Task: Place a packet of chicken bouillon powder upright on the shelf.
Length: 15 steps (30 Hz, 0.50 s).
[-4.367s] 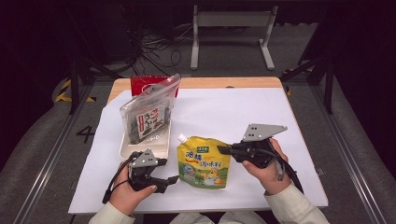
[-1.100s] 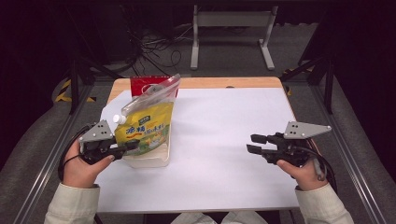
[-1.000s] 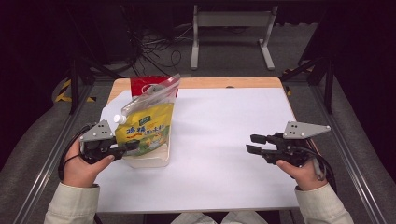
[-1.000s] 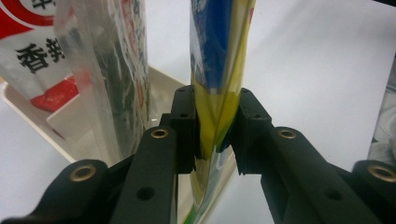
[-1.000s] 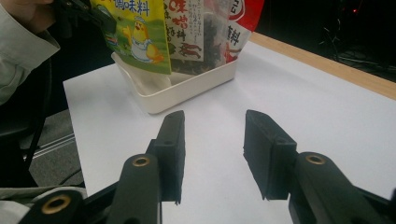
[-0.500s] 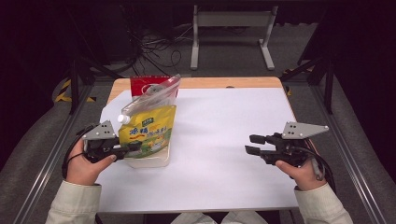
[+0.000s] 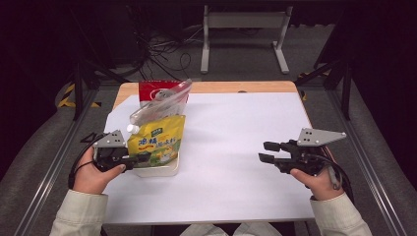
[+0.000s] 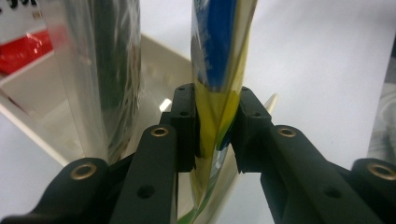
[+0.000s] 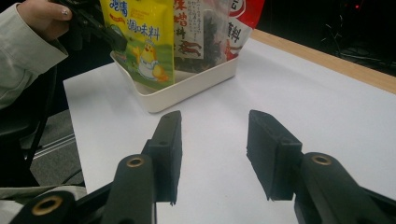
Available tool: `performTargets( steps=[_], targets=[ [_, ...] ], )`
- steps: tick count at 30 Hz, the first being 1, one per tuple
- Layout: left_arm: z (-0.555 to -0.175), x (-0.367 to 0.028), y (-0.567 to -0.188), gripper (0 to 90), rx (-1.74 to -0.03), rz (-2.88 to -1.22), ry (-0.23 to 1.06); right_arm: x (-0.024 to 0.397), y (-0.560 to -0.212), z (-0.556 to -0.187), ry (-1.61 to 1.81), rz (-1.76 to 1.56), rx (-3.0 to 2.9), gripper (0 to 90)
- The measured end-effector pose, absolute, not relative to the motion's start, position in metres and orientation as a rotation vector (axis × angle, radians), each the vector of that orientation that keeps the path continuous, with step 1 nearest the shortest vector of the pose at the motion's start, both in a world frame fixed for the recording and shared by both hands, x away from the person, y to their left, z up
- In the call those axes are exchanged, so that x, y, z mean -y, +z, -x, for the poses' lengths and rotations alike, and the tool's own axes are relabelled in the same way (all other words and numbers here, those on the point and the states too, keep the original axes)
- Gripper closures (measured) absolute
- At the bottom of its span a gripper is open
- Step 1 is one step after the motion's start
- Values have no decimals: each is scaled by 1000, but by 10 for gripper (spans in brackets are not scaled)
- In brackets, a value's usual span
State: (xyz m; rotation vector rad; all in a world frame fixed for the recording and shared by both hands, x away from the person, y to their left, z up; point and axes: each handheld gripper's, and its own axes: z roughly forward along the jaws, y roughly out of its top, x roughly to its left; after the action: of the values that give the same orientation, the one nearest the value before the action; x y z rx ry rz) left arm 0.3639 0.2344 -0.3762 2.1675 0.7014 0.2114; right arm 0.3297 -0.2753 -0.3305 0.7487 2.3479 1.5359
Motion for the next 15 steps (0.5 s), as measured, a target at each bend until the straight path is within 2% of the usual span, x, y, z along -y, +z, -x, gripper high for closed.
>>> performTargets(
  steps=[15],
  targets=[
    [-366, -232, -386, 734, -863, -2248, 161, 280, -334, -333, 1523, -787, -2344, 534]
  ],
)
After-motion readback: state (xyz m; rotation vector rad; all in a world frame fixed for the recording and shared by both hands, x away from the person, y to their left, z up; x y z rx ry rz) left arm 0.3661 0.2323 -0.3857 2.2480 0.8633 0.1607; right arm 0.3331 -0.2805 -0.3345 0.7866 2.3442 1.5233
